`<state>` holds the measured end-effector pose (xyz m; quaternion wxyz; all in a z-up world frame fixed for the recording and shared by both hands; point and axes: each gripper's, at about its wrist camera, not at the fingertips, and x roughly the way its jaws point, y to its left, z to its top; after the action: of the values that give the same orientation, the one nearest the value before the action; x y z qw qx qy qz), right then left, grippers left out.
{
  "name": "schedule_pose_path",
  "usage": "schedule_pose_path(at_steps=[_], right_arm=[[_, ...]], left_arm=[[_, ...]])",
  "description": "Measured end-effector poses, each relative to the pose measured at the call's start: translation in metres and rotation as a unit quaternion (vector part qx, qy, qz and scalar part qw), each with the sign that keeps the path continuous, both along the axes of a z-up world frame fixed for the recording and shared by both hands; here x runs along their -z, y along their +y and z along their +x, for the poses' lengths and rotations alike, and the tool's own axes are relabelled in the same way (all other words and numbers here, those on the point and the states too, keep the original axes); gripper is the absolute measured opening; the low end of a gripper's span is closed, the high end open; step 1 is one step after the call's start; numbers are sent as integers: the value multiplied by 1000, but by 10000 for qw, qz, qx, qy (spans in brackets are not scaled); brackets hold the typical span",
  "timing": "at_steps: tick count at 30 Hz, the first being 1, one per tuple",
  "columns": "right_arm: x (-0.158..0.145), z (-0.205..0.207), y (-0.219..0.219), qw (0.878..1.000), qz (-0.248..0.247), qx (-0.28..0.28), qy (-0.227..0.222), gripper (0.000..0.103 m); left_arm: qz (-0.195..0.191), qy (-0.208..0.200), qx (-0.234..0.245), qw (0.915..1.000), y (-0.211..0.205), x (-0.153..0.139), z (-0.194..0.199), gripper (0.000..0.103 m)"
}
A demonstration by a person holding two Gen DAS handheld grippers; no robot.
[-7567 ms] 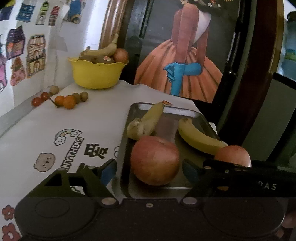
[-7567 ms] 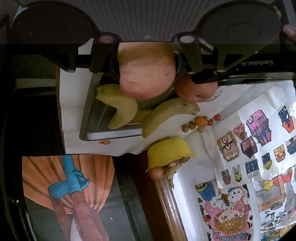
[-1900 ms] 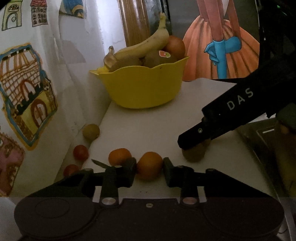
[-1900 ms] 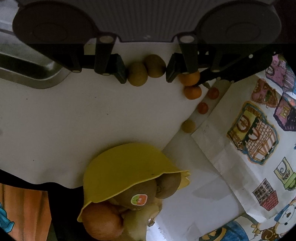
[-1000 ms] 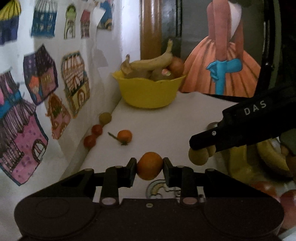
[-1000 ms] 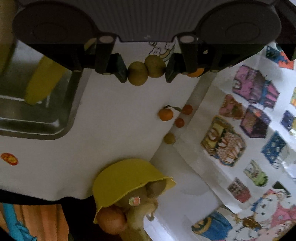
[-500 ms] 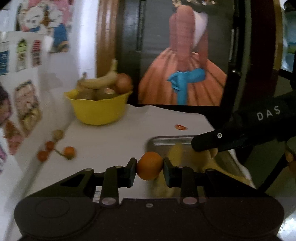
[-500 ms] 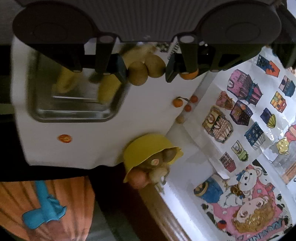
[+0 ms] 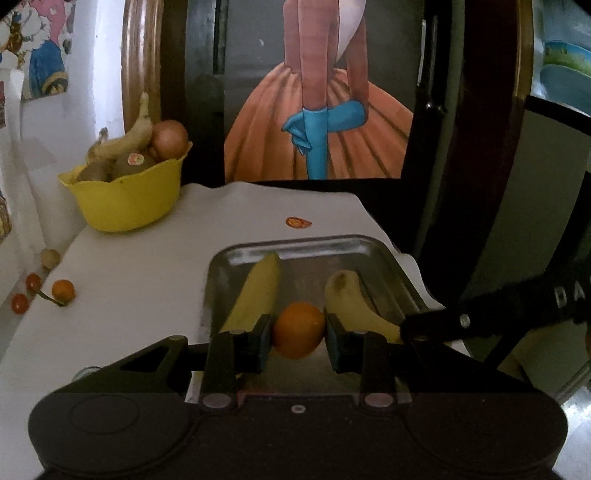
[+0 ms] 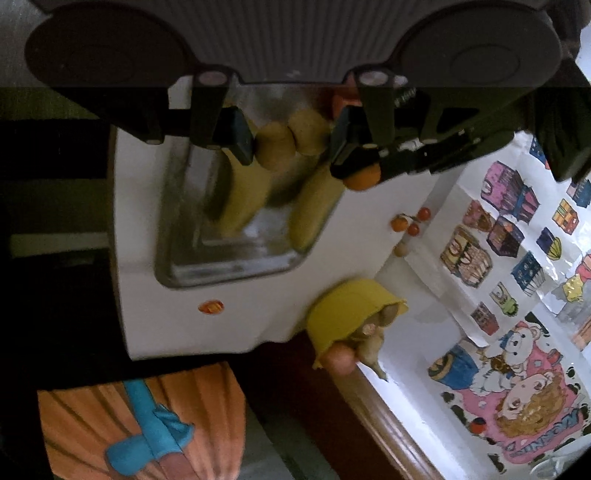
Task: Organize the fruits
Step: 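Carry the kiwis and orange over the tray and lower them between the bananas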
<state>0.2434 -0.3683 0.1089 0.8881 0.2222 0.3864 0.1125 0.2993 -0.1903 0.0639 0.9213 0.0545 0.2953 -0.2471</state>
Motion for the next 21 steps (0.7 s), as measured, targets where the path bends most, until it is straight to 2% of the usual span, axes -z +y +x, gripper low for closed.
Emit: schedule_pose_path(at_steps=[5, 21], right_arm=[[18, -9, -5, 9998, 146, -56, 92, 50], [28, -12, -7, 9995, 209, -158, 169, 48]], left_arm=[[-20, 166, -66, 9998, -1, 5, 4, 32], [72, 344, -169, 9992, -5, 12, 11, 33]])
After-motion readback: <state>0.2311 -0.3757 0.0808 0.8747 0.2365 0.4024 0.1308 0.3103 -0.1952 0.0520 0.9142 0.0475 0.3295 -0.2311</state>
